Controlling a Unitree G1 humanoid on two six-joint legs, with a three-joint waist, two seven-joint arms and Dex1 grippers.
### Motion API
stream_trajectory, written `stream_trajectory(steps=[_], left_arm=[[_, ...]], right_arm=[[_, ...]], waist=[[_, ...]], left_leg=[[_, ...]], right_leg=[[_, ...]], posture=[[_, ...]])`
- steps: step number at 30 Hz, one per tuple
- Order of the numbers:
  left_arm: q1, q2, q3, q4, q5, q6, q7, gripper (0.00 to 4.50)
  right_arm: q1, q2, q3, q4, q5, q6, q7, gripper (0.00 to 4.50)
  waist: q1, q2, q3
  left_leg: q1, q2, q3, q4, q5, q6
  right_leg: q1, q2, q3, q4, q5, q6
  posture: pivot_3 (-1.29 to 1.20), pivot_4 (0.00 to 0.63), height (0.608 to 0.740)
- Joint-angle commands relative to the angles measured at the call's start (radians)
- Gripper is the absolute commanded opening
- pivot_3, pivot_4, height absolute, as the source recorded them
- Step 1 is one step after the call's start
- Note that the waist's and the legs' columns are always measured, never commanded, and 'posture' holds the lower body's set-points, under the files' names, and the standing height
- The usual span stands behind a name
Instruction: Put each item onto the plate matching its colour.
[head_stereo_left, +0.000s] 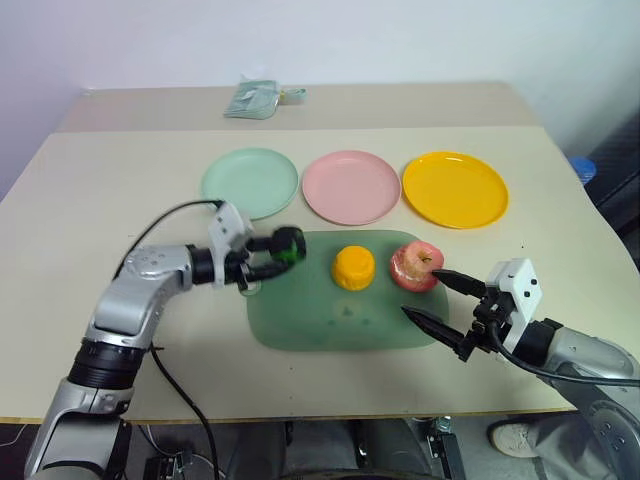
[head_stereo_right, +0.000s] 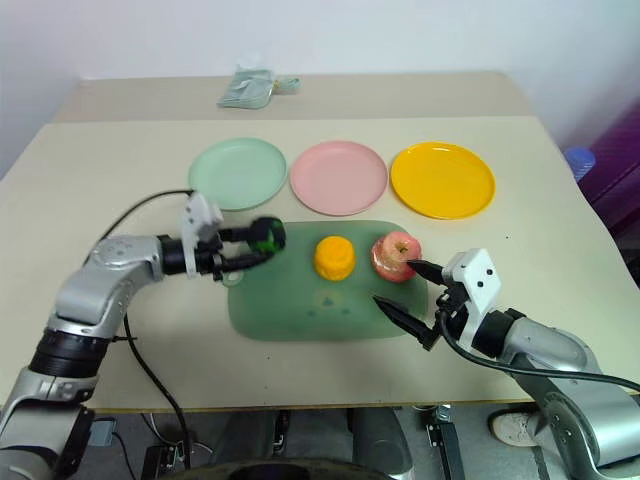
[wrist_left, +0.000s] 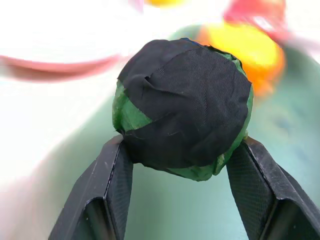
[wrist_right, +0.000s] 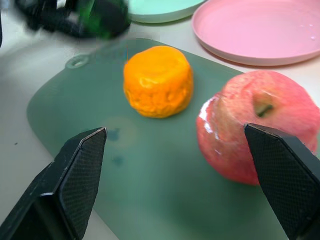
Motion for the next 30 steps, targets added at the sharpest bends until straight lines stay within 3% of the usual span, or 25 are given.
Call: stream_trajectory(steps=[1,5,7,10,12,19,30], left_arm=[[-0.125,-0.027,0.049,0.158,0.115,-0.053,0.212,2.71],[-0.280,-0.094,0.040,0.385,0.175,-0.031,0.344,2.71],[-0.337,-0.122,0.022,0.481,0.205,-0.039,0.366,3.26],[-0.391,-0.141,0.006,0.573,0.248,-0.090,0.402,4.44],[-0.402,-0.140,0.025,0.578,0.248,-0.153,0.405,4.44],[-0.320,-0.105,0.115,0.408,0.132,-0.252,0.259,4.44],[0.078,0.071,-0.019,-0.097,0.032,-0.165,-0.138,4.44]], right_arm=[[-0.018,-0.003,-0.001,-0.007,-0.003,-0.025,0.008,4.50],[-0.039,-0.003,0.011,0.001,-0.009,-0.029,0.014,4.50],[-0.048,-0.003,0.015,-0.005,-0.008,-0.029,0.014,4.50],[-0.056,-0.002,0.018,-0.014,-0.010,-0.030,0.008,4.50],[-0.058,-0.001,0.017,-0.031,-0.007,-0.027,-0.002,4.50],[-0.097,0.002,0.042,-0.069,-0.008,-0.013,-0.038,4.50],[-0.396,0.081,0.373,0.051,-0.192,0.092,-0.185,4.50]], waist=[[0.001,-0.001,0.000],[0.000,-0.001,0.000],[-0.002,-0.001,0.000],[-0.006,-0.001,0.000],[-0.008,-0.001,0.000],[-0.005,-0.001,0.000],[-0.005,-0.001,0.000]], left_leg=[[0.000,-0.001,0.000,0.001,0.000,0.000],[0.000,-0.002,0.000,0.001,-0.001,0.001],[-0.001,-0.002,0.000,0.001,-0.001,0.002],[-0.001,-0.002,0.000,0.001,-0.001,0.002],[-0.001,-0.002,0.000,0.001,-0.001,0.002],[-0.001,-0.001,0.000,0.001,-0.001,0.001],[-0.001,0.001,0.000,0.001,0.000,0.001]], right_leg=[[0.001,0.000,0.000,0.000,0.000,0.000],[0.001,-0.001,-0.001,0.000,0.000,0.000],[0.000,-0.001,-0.001,0.000,0.000,0.001],[0.000,0.000,-0.001,0.000,0.000,0.001],[-0.001,0.000,-0.001,0.000,0.000,0.000],[-0.001,-0.001,0.000,0.001,0.000,0.000],[-0.002,-0.002,0.001,0.002,0.000,0.000]], posture=[[0.00,0.150,0.740],[0.00,0.150,0.740],[0.00,0.150,0.740],[0.00,0.150,0.740],[0.00,0.150,0.740],[0.00,0.150,0.740],[0.00,0.150,0.740]])
